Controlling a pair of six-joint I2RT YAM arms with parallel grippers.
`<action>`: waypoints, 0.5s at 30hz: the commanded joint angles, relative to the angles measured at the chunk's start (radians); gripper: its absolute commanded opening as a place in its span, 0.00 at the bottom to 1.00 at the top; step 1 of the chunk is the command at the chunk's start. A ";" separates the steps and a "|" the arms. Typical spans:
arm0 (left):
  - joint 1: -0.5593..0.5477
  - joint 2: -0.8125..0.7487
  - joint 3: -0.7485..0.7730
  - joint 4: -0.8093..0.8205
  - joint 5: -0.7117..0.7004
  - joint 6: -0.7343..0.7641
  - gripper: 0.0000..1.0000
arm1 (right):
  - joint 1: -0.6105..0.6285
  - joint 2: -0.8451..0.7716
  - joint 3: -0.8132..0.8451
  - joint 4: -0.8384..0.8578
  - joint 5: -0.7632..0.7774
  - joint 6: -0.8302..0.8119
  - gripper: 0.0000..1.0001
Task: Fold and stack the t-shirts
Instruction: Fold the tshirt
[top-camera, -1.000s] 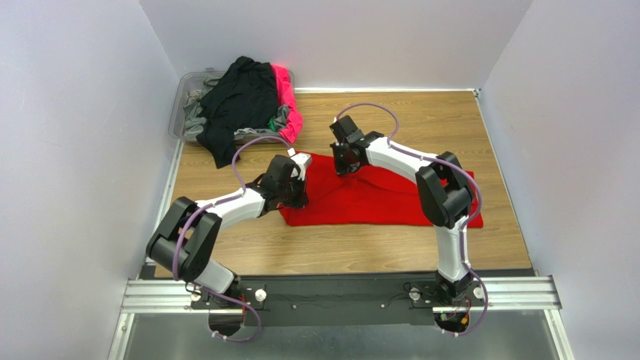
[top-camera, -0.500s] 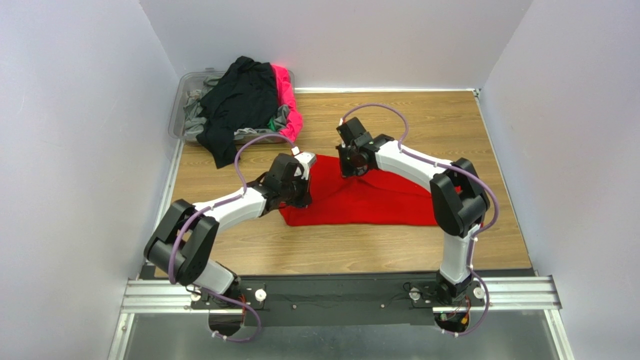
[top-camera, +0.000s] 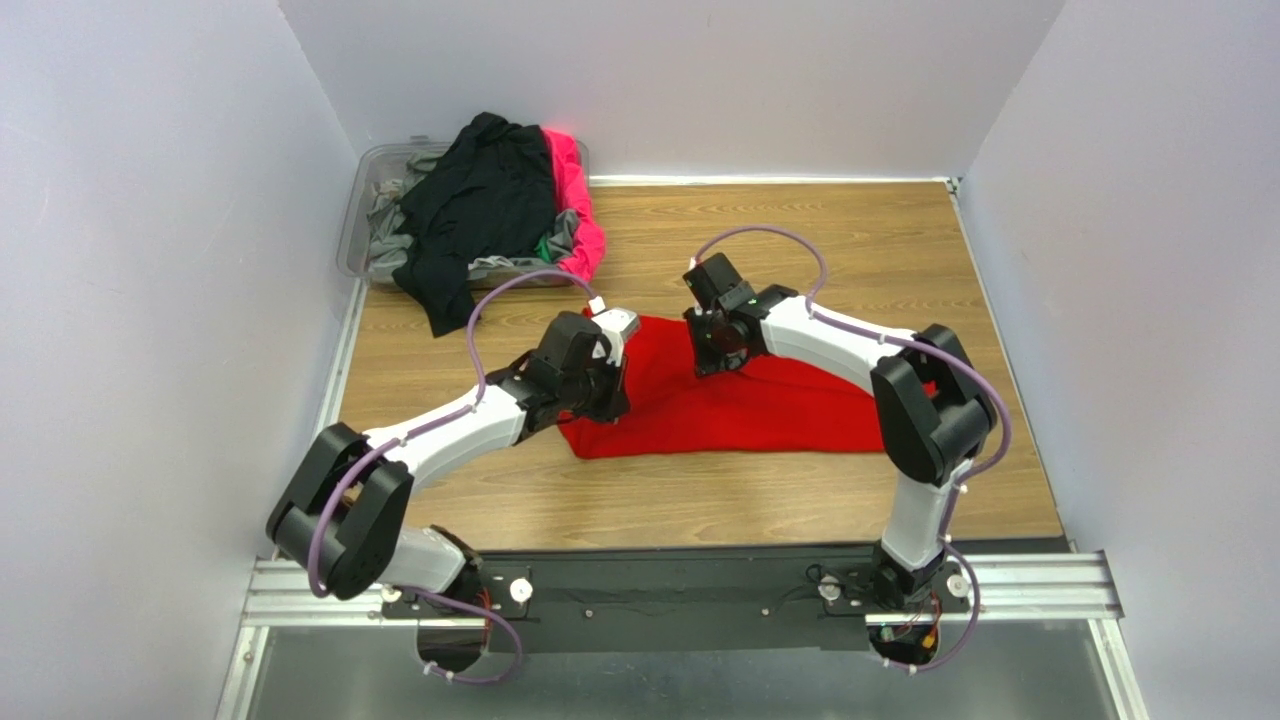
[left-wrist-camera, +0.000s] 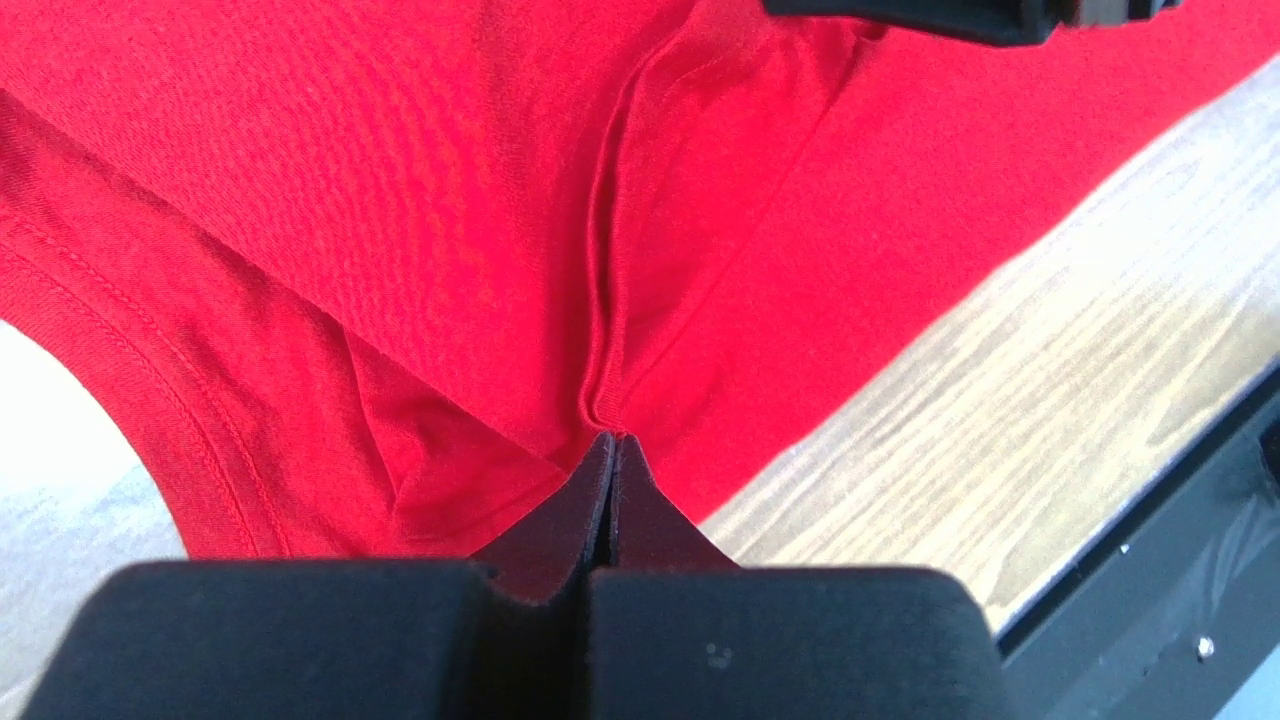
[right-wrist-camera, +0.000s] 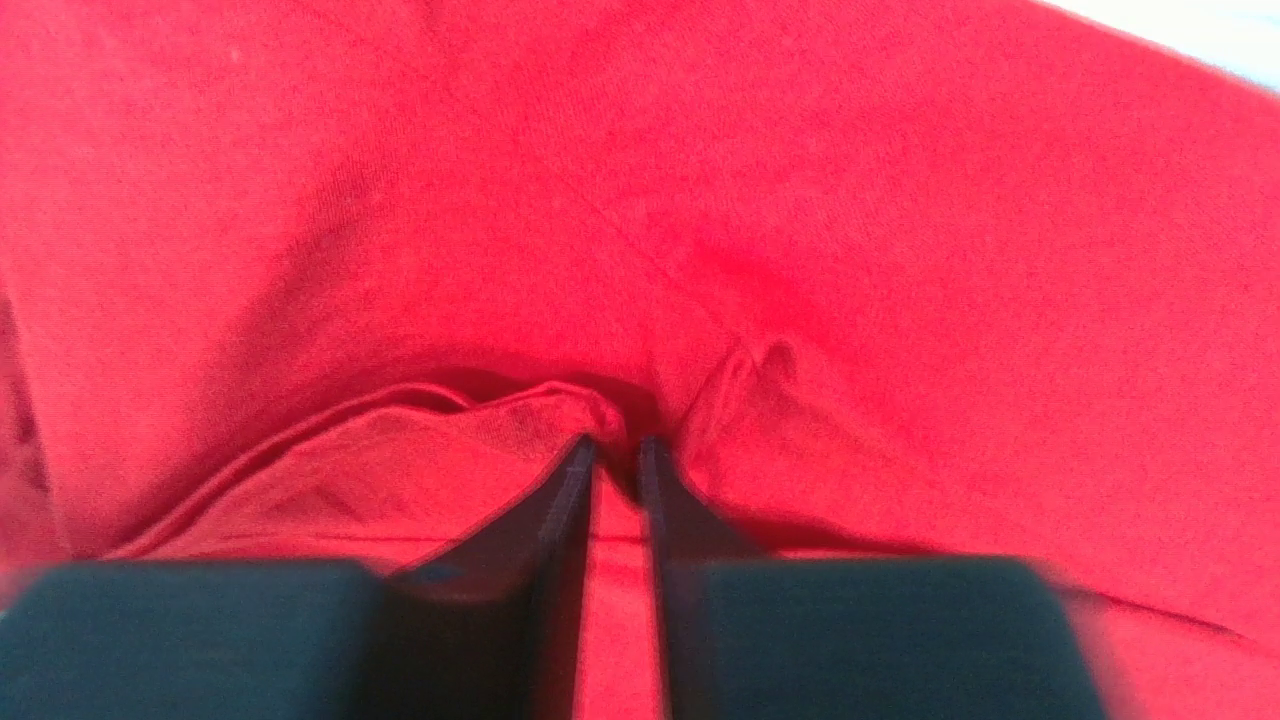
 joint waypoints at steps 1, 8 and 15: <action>-0.017 -0.053 -0.025 -0.028 0.015 -0.003 0.00 | -0.001 -0.068 -0.041 0.006 0.018 -0.007 0.48; -0.017 -0.134 -0.022 -0.044 -0.093 -0.285 0.53 | -0.001 -0.131 -0.067 0.005 0.024 -0.012 0.79; -0.017 -0.151 -0.013 -0.029 -0.090 -0.291 0.59 | -0.001 -0.082 0.045 0.008 -0.021 -0.027 0.80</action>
